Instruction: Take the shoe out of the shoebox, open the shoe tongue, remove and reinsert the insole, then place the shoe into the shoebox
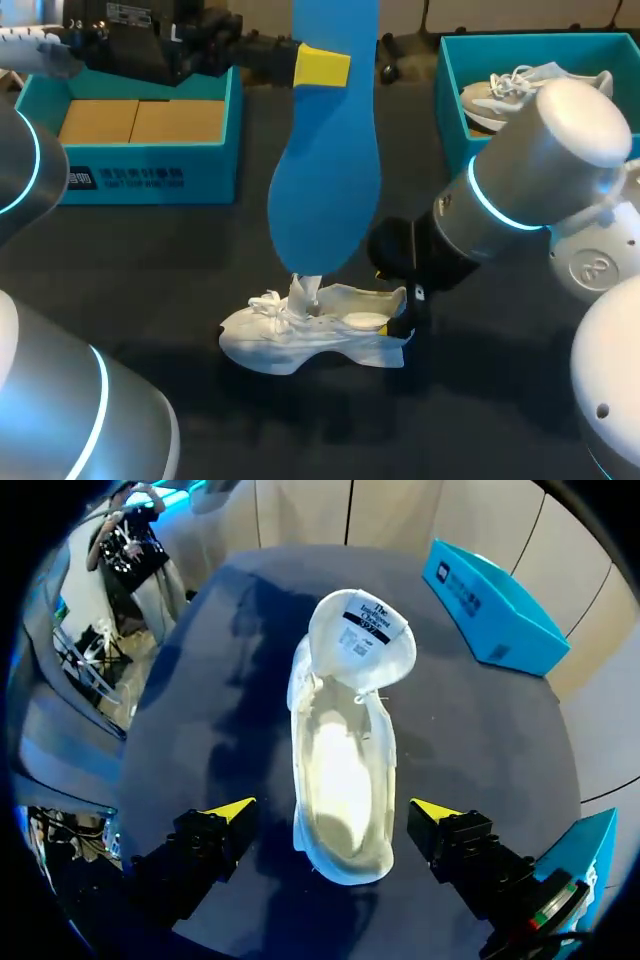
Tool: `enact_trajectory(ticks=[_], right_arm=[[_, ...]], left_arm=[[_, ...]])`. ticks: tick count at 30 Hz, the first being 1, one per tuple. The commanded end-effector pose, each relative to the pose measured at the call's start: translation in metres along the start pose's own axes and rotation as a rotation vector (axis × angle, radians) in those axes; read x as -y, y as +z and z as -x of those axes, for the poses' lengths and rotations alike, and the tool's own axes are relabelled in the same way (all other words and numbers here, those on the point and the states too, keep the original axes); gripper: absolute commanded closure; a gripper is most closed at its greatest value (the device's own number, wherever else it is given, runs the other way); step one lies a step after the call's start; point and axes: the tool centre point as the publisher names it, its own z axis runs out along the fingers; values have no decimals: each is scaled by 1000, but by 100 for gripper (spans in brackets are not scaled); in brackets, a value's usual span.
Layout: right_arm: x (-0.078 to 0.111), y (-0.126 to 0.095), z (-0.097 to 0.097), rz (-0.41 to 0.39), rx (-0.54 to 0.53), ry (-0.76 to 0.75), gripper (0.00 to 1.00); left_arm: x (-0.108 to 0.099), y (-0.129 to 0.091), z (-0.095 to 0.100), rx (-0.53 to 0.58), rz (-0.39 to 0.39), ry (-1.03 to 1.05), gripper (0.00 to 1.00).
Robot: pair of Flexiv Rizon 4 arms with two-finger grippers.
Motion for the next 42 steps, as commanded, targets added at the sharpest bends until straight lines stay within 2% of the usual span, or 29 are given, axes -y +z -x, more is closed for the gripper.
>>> enact_trajectory(ticks=[1, 4, 13, 26, 35, 42], right_arm=[[-4, 4, -2, -201, 6, 1, 0], [-5, 6, -2, -240, 14, 5, 0], [-3, 11, -4, -236, 13, 2, 0], [1, 7, 8, -224, 18, 0, 0], [-24, 14, 32, -229, 16, -42, 0], [-30, 29, 41, -228, -12, -53, 0]], left_arm=[[1, 1, 1, -1, 3, 0, 100], [1, 1, 1, -1, 3, 0, 100], [1, 1, 1, -1, 3, 0, 100], [1, 1, 1, -1, 3, 0, 100], [1, 1, 1, -1, 3, 0, 100], [1, 1, 1, -1, 3, 0, 100]])
